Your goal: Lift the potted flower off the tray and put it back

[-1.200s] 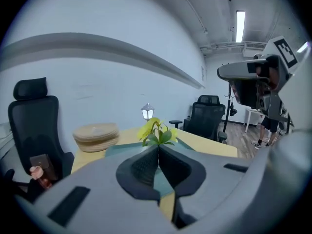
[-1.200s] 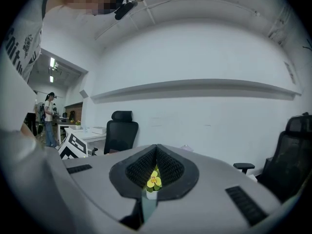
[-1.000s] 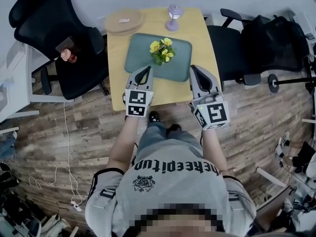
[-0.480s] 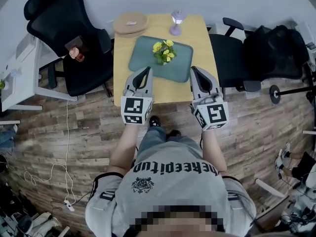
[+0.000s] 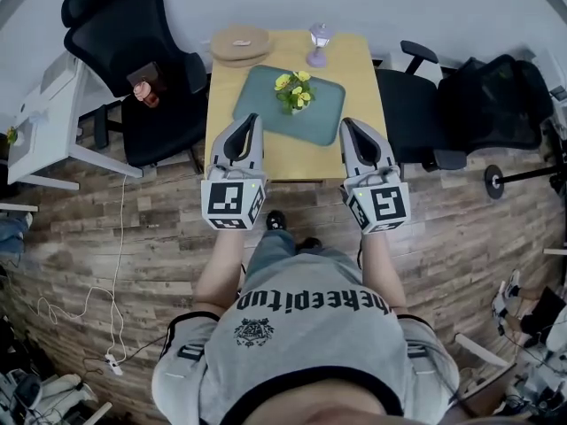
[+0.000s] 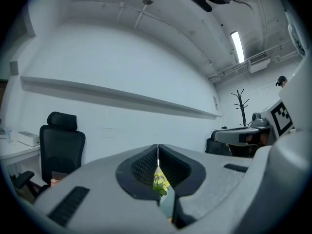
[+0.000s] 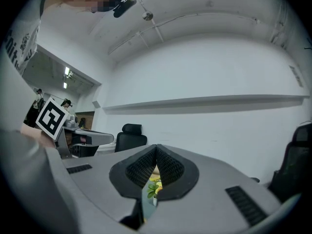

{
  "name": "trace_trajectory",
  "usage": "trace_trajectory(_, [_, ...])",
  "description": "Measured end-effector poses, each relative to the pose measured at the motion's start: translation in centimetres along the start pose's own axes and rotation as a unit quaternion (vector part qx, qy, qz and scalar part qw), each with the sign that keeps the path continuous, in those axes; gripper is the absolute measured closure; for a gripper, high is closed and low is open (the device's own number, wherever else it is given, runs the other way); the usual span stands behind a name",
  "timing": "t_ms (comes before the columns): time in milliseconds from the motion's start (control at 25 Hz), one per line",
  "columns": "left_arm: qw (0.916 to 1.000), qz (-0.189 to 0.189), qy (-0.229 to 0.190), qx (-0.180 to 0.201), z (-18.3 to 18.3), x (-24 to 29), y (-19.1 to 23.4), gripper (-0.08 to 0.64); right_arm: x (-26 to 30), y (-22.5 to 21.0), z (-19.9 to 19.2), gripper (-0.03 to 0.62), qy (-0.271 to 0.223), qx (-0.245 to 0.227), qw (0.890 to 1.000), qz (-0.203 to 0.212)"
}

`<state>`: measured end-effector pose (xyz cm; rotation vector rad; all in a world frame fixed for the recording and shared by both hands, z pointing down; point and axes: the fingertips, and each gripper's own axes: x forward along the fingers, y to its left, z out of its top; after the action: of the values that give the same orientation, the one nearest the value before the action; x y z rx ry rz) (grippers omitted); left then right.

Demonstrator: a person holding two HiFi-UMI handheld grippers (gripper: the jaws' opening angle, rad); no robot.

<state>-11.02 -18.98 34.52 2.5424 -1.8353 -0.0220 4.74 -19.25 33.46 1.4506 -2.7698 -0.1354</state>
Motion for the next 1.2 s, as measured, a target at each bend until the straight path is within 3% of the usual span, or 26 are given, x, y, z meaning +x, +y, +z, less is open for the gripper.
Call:
trace_trajectory(480, [0.9979, 0.029, -0.055, 0.021, 4.5, -4.2, -3.5, 0.555, -4.9, -0.9, 2.6, 0.589, -0.033, -0.007, 0.999, -0.01])
trace_trajectory(1200, [0.9962, 0.038, -0.078, 0.004, 5.4, -7.5, -6.7, 0.554, -10.4, -2.0, 4.3, 0.589, -0.064, -0.01, 0.997, -0.036])
